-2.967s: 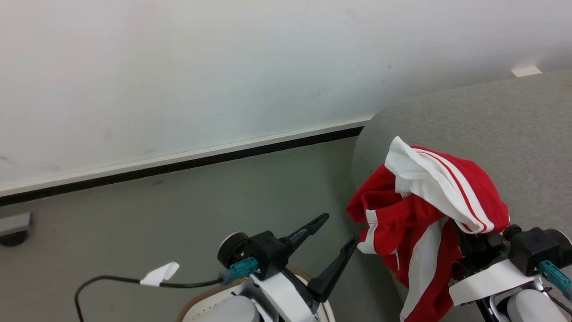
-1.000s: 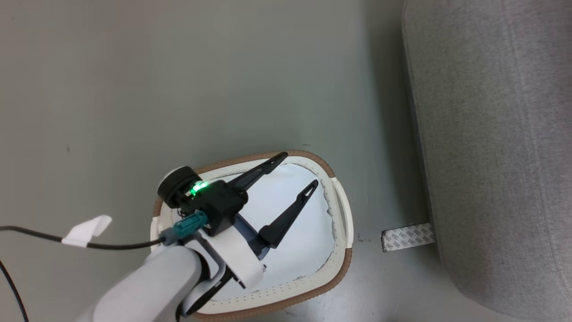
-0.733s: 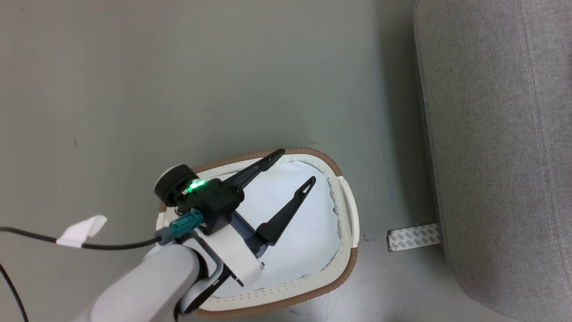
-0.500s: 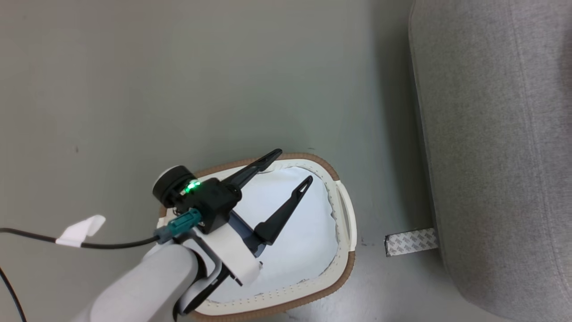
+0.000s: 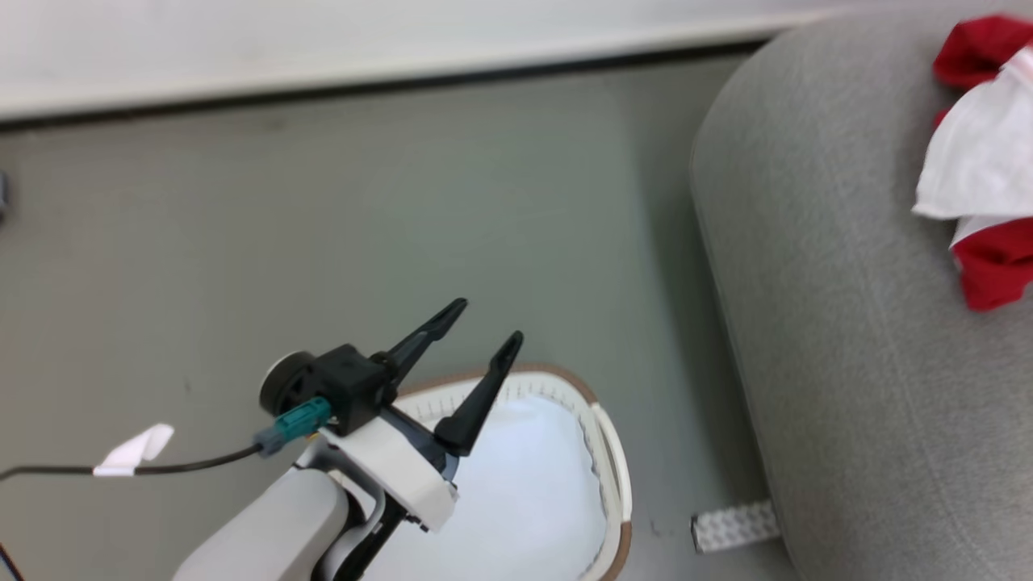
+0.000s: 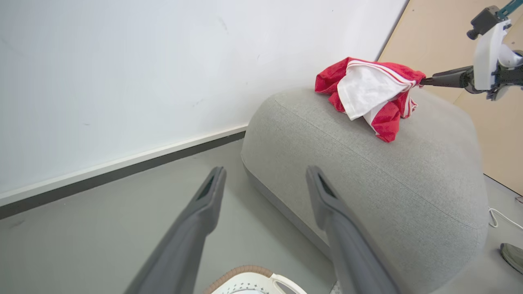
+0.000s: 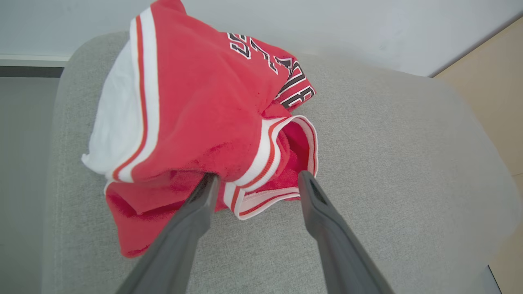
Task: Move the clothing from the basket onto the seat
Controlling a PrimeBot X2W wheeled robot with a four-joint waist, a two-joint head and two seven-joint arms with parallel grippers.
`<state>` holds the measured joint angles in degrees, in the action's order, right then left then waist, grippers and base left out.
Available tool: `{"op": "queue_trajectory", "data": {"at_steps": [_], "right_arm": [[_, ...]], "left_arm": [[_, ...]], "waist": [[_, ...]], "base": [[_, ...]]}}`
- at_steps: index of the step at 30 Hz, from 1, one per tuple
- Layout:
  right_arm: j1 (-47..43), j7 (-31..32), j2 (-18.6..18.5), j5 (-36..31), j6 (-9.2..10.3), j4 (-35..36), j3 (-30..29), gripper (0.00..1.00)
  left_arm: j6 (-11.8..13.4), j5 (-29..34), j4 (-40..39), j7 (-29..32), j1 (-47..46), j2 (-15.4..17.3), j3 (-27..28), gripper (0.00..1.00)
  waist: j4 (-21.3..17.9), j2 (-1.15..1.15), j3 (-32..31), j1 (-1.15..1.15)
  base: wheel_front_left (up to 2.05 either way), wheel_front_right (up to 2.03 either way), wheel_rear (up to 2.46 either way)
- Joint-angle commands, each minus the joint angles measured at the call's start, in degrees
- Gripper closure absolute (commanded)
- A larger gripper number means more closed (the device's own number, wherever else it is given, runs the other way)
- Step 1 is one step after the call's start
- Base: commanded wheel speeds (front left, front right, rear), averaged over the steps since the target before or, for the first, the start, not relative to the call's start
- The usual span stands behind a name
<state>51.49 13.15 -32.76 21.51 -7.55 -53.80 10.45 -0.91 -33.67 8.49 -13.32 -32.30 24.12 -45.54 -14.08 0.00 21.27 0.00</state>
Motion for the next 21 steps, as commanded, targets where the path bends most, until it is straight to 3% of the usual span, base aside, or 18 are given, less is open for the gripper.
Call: {"op": "queue_trajectory", "data": {"at_steps": [1,5,10,15,21], "right_arm": [[-1.4,0.4,-1.0,0.6,0.12,0.6,0.4,0.0],[-5.0,-0.5,-5.1,3.4,0.12,7.9,3.9,0.0],[-9.8,-3.3,-7.2,7.5,0.12,18.7,5.2,0.0],[-15.0,-6.8,-5.8,9.4,0.12,28.6,3.2,0.0],[-22.4,-12.9,-1.1,7.7,0.13,38.4,-3.2,0.0]], "left_arm": [[0.3,-0.5,0.4,-0.7,1.0,-0.1,0.3,0.0],[1.1,-1.9,1.7,-1.3,2.5,-0.9,2.1,0.0],[2.4,-3.2,2.7,-1.8,4.3,-1.6,5.8,0.0],[3.8,-3.8,2.7,-1.8,6.6,-1.6,10.8,0.0],[5.1,-2.7,1.9,-1.9,11.4,-2.6,17.6,0.0]], "waist": [[0.5,0.0,-5.1,0.0],[1.8,0.0,-10.2,0.0],[4.1,0.0,-14.9,0.0],[6.6,0.0,-18.1,0.0],[9.2,0.0,-20.2,0.0]], "base": [[0.0,0.0,0.0],[0.0,0.0,0.0],[0.0,0.0,0.0],[0.0,0.0,0.0],[0.0,0.0,0.0]]}}
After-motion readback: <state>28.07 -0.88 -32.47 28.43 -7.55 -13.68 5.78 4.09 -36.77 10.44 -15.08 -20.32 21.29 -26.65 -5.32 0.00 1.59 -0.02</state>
